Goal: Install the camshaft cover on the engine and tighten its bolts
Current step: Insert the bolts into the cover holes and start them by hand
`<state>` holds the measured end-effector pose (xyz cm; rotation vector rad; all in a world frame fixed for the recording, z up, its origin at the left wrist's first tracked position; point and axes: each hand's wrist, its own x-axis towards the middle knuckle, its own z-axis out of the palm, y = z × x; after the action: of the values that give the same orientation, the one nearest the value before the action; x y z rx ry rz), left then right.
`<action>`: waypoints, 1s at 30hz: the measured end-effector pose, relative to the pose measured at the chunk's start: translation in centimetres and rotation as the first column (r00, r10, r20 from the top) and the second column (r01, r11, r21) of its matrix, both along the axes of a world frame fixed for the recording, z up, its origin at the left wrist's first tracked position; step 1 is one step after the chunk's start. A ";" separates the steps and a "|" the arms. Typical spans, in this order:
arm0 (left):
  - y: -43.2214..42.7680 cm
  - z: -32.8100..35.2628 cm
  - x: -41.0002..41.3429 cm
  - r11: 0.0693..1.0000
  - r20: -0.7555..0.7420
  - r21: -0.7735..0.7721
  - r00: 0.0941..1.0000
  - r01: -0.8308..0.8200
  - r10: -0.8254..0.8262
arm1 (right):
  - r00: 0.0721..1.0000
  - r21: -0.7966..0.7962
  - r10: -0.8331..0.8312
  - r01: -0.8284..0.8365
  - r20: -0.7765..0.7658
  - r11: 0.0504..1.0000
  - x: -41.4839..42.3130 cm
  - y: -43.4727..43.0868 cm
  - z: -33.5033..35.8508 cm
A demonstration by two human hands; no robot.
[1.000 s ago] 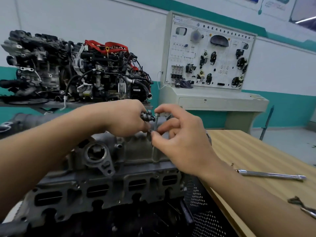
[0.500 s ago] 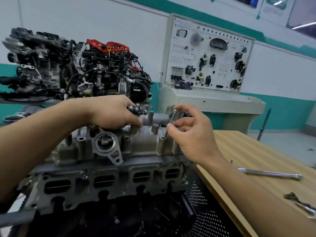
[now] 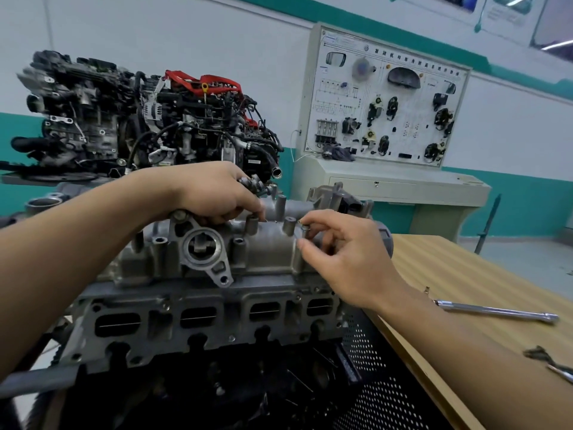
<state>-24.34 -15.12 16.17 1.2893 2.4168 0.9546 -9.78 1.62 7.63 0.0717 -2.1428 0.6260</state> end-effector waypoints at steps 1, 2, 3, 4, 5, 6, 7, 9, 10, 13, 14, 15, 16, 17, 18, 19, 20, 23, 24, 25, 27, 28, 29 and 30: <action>0.0 0.0 0.1 1.000 0.000 0.001 1.000 -0.001 0.001 | 1.000 0.013 -0.010 0.009 0.022 1.000 0.2 0.0 0.0; 0.0 0.1 0.2 1.000 -0.002 0.001 1.000 -0.002 0.002 | 0.999 0.019 -0.010 0.009 0.045 1.000 0.4 0.1 0.1; 0.0 0.1 0.3 1.000 -0.004 -0.001 1.000 -0.002 0.002 | 0.997 0.024 -0.008 0.006 0.071 1.000 0.5 0.2 0.4; 0.0 0.1 0.3 1.000 -0.005 -0.003 1.000 -0.003 0.003 | 0.994 0.027 -0.006 0.004 0.106 1.000 0.7 0.3 0.9; 0.0 0.1 0.2 1.000 -0.004 -0.005 1.000 -0.005 0.004 | 0.988 0.034 -0.003 -0.002 0.152 0.999 0.8 0.4 1.5; 0.1 0.2 0.2 1.000 -0.005 -0.009 1.000 -0.007 0.007 | 0.979 0.051 0.003 -0.014 0.205 0.999 0.9 0.6 2.3; 0.1 0.2 0.2 1.000 -0.009 -0.013 1.000 -0.010 0.010 | 0.965 0.080 0.003 -0.024 0.261 0.996 0.9 0.7 3.2; 0.2 0.2 0.1 1.000 -0.019 -0.016 1.000 -0.017 0.017 | 0.932 0.151 -0.019 -0.038 0.362 0.988 0.9 0.8 4.9; 0.2 0.2 0.0 1.000 -0.026 -0.016 0.999 -0.023 0.022 | 0.916 0.184 -0.034 -0.044 0.400 0.982 0.8 0.8 5.6; 0.1 0.2 0.1 0.999 -0.080 -0.021 0.996 -0.040 0.038 | 0.870 0.259 -0.082 -0.053 0.486 0.964 0.2 0.6 7.1; 0.0 0.3 0.1 0.999 -0.108 -0.021 0.993 -0.045 0.043 | 0.857 0.274 -0.093 -0.057 0.506 0.960 0.0 0.5 7.5; -0.1 0.3 0.2 0.998 -0.143 -0.016 0.988 -0.054 0.051 | 0.848 0.281 -0.097 -0.064 0.521 0.957 -0.2 0.5 7.7; -0.3 0.4 0.4 0.998 -0.183 0.001 0.981 -0.066 0.065 | 0.841 0.280 -0.090 -0.075 0.533 0.957 -0.3 0.6 7.9; -0.4 0.4 0.5 0.996 -0.215 0.037 0.973 -0.078 0.084 | 0.837 0.273 -0.077 -0.089 0.542 0.958 -0.3 0.6 8.0; -0.6 0.3 0.5 0.992 -0.232 0.090 0.967 -0.088 0.107 | 0.837 0.264 -0.061 -0.102 0.544 0.959 -0.3 0.7 7.9; -0.7 0.2 0.4 0.983 -0.231 0.155 0.963 -0.102 0.136 | 0.839 0.257 -0.048 -0.111 0.542 0.960 -0.3 0.8 7.8; -0.9 0.1 0.2 0.967 -0.211 0.224 0.962 -0.123 0.171 | 0.842 0.252 -0.040 -0.115 0.538 0.961 -0.3 1.0 7.7; -1.5 -0.4 -0.2 0.927 -0.087 0.325 0.970 -0.186 0.225 | 0.855 0.250 -0.043 -0.103 0.516 0.963 -0.3 1.3 7.1; -1.6 -0.5 -0.3 0.931 -0.052 0.315 0.977 -0.182 0.209 | 0.864 0.274 -0.065 -0.086 0.499 0.958 -0.3 1.4 6.7; -1.6 -0.6 -0.3 0.939 -0.021 0.300 0.983 -0.169 0.184 | 0.875 0.306 -0.090 -0.069 0.475 0.950 -0.3 1.5 6.2; -1.6 -0.8 -0.3 0.952 0.029 0.272 0.990 -0.139 0.136 | 0.886 0.321 -0.100 -0.057 0.452 0.945 -0.4 1.5 4.8; -1.5 -0.8 -0.3 0.959 0.046 0.258 0.993 -0.118 0.110 | 0.884 0.302 -0.093 -0.057 0.459 0.952 -0.4 1.4 4.1; -1.5 -0.9 -0.3 0.965 0.054 0.244 0.995 -0.097 0.086 | 0.881 0.290 -0.093 -0.051 0.463 0.956 -0.5 1.4 3.6; -1.4 -0.9 -0.3 0.971 0.053 0.227 0.996 -0.076 0.065 | 0.883 0.287 -0.098 -0.043 0.458 0.957 -0.6 1.3 3.2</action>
<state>-24.65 -16.57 15.31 1.2446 2.3877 1.3014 -10.38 2.96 10.82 0.0520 -2.6940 0.3231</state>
